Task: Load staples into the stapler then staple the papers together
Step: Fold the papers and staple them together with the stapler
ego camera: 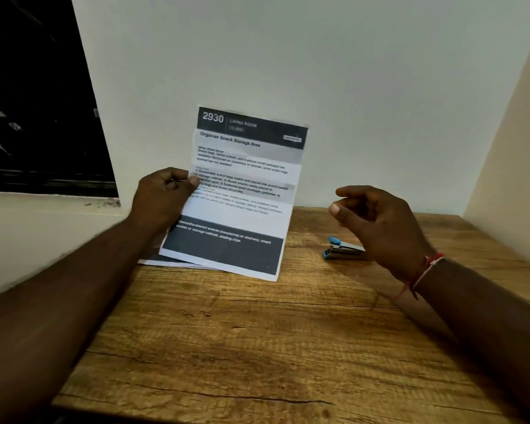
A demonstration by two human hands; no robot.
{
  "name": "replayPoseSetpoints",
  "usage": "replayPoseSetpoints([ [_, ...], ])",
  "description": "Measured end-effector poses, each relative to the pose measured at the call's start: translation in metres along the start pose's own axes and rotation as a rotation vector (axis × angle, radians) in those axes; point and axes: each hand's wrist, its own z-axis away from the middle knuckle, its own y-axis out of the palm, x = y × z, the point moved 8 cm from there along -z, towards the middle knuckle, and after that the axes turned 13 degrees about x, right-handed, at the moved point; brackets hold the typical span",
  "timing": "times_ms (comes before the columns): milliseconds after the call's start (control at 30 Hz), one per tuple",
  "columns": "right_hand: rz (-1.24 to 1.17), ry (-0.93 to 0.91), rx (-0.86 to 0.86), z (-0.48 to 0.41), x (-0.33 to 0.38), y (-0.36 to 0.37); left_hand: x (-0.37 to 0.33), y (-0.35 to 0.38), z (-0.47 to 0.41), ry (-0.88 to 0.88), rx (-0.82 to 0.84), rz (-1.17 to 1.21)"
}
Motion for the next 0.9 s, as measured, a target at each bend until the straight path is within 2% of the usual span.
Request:
replayPoseSetpoints([
  [367,-0.327,0.026,0.046,0.001,0.000,0.009,-0.029,0.071,0.025,0.030,0.215,0.136],
  [500,-0.465,0.061,0.031,0.000,-0.005,0.005,-0.035,0.084,0.032,0.005,0.383,0.197],
  [700,-0.540,0.096,0.045,-0.001,-0.011,0.005,-0.035,0.085,0.033,-0.006,0.433,0.236],
  [800,-0.490,0.130,0.038,0.002,-0.009,0.001,-0.037,0.085,0.035,-0.039,0.470,0.206],
  [900,-0.435,0.188,0.024,0.006,-0.008,-0.002,-0.033,0.089,0.036,-0.114,0.518,0.311],
])
